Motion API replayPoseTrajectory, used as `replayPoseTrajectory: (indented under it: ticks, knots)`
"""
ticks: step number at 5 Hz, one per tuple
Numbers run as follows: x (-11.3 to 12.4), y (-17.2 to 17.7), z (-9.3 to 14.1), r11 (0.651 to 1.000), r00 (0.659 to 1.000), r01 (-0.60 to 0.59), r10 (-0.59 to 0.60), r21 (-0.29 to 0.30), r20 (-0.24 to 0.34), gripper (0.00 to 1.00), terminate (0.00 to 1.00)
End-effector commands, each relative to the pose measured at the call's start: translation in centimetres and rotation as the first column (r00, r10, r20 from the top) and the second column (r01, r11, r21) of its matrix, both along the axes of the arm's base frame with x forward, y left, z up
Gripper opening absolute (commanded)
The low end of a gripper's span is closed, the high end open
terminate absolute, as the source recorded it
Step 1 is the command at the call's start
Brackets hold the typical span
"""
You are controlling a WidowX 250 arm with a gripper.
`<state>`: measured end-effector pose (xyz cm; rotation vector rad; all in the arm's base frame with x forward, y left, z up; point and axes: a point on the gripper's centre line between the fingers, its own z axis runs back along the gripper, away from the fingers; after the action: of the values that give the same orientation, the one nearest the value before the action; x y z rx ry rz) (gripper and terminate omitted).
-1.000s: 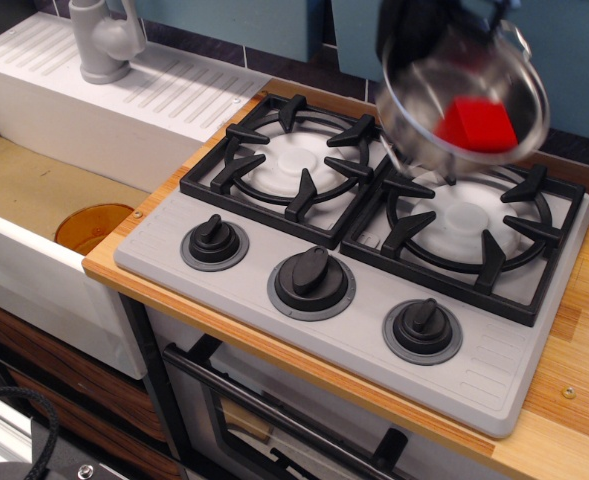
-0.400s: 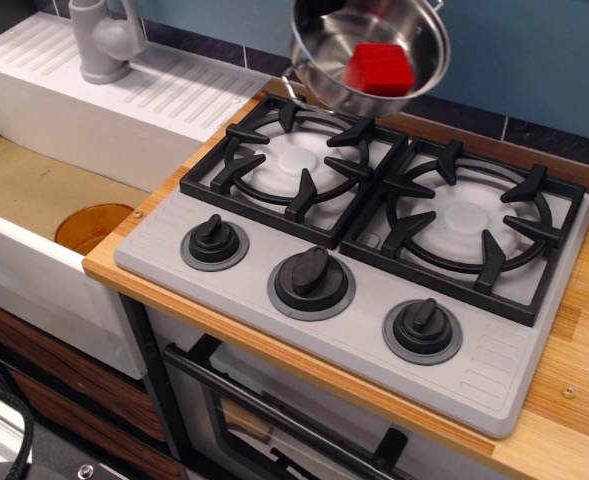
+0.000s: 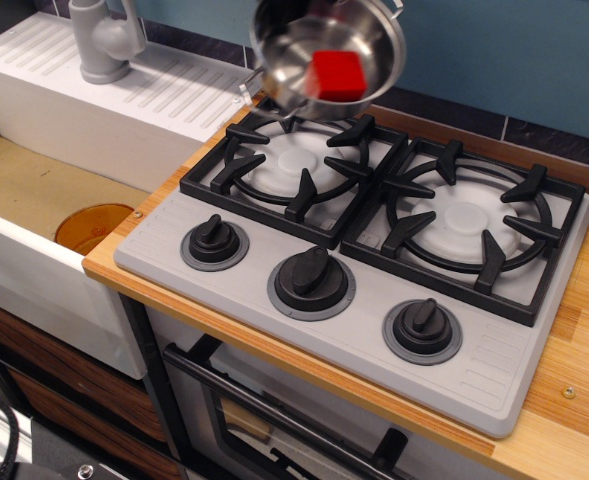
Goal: Put redcube in pan and put pan on stove
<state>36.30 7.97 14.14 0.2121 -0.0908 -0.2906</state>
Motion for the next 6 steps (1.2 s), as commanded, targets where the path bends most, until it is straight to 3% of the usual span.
replayPoseTrajectory:
  ticks: [1, 2, 3, 5, 6]
  knots:
    - [0.2, 2.3, -1.5, 1.000, 0.997, 0.000, 0.000, -0.008, 0.072, 0.00, 0.00]
    - [0.0, 2.9, -2.6, 1.000, 0.997, 0.001, 0.001, -0.022, 0.077, 0.00, 0.00]
    - [0.0, 2.4, -3.7, 0.996, 0.997, -0.003, 0.010, -0.089, 0.078, 1.00, 0.00]
    - [0.5, 1.8, -3.5, 0.995, 0.997, 0.004, 0.004, -0.100, 0.082, 1.00, 0.00]
    - [0.7, 1.5, -2.3, 0.996, 0.998, 0.000, 0.006, -0.086, 0.067, 1.00, 0.00]
